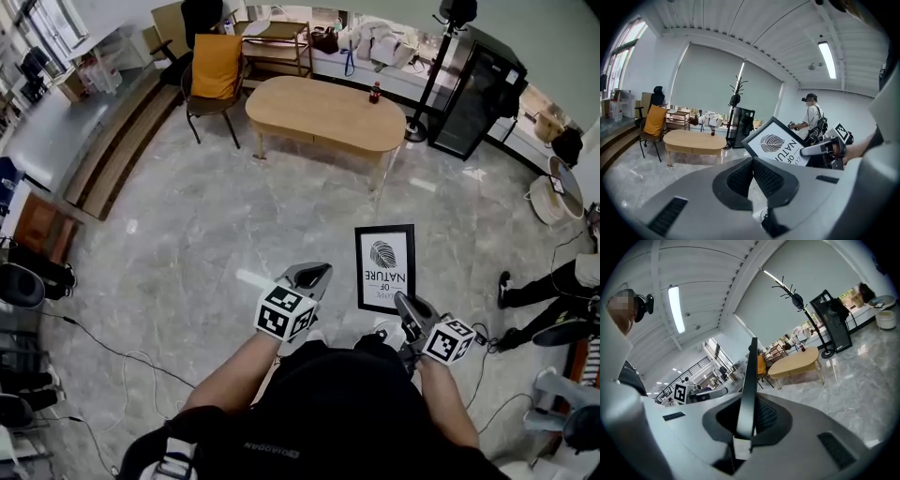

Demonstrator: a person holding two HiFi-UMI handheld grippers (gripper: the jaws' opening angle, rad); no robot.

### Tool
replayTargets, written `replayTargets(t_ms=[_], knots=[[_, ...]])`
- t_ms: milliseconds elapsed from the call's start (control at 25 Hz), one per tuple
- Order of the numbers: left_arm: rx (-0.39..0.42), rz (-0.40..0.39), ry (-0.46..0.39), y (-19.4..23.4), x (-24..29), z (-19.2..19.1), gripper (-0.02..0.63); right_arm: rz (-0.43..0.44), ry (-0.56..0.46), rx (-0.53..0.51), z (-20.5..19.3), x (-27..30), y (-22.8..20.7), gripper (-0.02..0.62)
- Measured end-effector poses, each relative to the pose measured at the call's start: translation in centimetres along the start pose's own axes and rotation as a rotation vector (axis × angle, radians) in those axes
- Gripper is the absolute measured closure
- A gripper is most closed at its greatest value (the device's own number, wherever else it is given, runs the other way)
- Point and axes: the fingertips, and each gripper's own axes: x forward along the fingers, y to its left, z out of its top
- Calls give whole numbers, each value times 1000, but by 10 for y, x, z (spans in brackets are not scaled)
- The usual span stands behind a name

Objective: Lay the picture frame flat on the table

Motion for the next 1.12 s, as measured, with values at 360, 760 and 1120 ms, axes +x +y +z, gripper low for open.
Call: replayTargets(t_ms=[360,760,1120], knots=[[-53,53,16,27,-17,-16,601,109,73,17,-13,33,21,571],[-123,164,32,85,-36,-18,601,234,195,0,-1,127,20,571],[-125,240,52,173,4,24,601,322,197,-2,58,241,2,571]])
